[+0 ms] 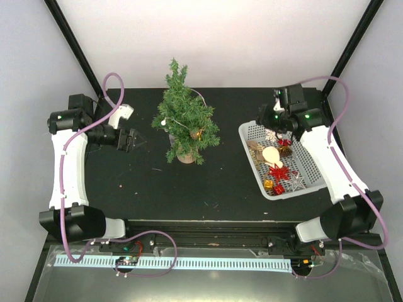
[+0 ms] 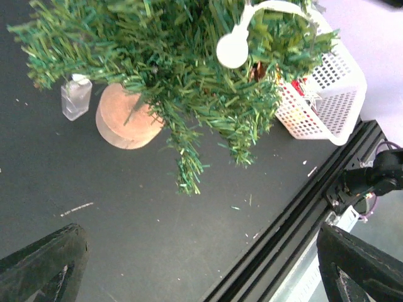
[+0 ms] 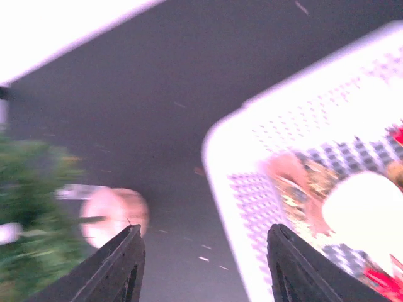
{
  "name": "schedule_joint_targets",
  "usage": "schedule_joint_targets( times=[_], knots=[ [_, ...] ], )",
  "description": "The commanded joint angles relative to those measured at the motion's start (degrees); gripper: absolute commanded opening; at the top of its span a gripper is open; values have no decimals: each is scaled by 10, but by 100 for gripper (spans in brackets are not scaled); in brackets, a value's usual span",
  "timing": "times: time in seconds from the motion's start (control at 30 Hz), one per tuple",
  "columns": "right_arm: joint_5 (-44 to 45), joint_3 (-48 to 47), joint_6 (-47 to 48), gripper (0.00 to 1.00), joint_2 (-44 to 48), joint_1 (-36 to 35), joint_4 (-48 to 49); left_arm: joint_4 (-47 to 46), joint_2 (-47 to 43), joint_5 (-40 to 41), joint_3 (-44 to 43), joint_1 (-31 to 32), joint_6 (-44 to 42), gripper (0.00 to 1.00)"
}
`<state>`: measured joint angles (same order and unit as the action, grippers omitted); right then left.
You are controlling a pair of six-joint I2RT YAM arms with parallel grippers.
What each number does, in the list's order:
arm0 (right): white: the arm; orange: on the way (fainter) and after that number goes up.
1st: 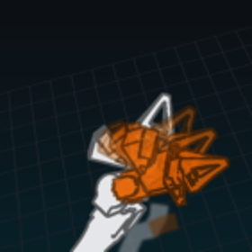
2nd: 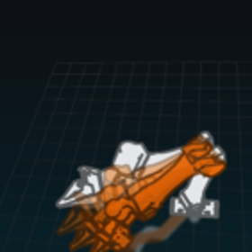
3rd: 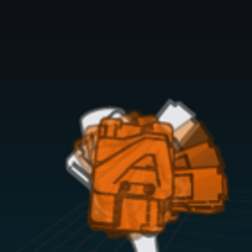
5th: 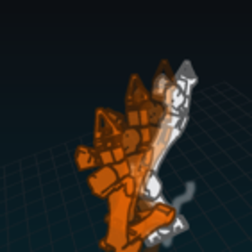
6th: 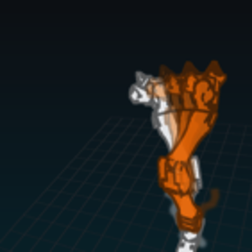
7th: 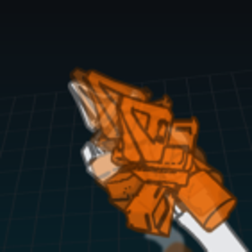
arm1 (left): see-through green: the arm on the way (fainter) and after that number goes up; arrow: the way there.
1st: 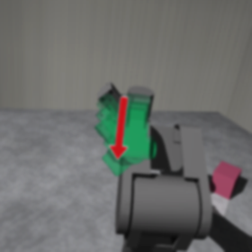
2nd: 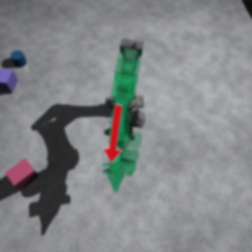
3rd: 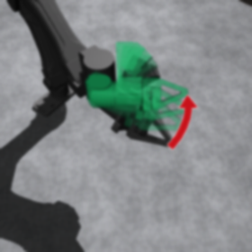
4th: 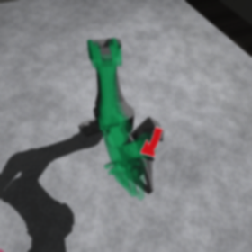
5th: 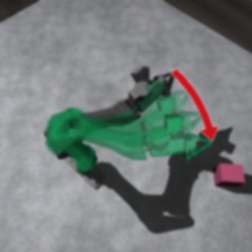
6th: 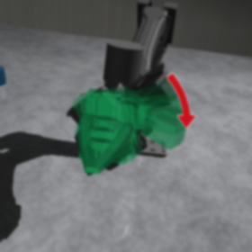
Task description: Decorate the small christmas tree
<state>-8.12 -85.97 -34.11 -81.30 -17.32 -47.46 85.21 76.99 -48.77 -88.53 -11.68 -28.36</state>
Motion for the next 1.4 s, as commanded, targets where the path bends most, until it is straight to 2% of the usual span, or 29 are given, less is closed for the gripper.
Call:
schedule_joint_targets(
  times=[0.0, 0.17, 0.37, 0.8, 1.07, 1.13, 1.37],
  knots=[
    [40, 81, -21, 54, -30, 53, -63, -2, 24, 1, -44, -4, -4, 99],
    [23, 173, -54, 55, -24, 106, -19, -9, 41, -19, -46, -3, 1, 99],
    [17, 214, -80, 55, -41, 166, 5, -22, 46, -21, -34, 0, 8, 99],
    [26, 301, -98, 46, -35, 175, -3, -39, 51, -10, -12, 6, 5, 99],
    [43, 328, -95, 58, -30, 210, 8, -50, 50, -11, -1, 12, 9, 99],
    [43, 326, -90, 64, -36, 219, 15, -51, 50, -12, 0, 13, 11, 99],
    [14, 325, -73, 65, -61, 248, 46, -47, 47, -12, 1, 15, 10, 99]
  ],
)
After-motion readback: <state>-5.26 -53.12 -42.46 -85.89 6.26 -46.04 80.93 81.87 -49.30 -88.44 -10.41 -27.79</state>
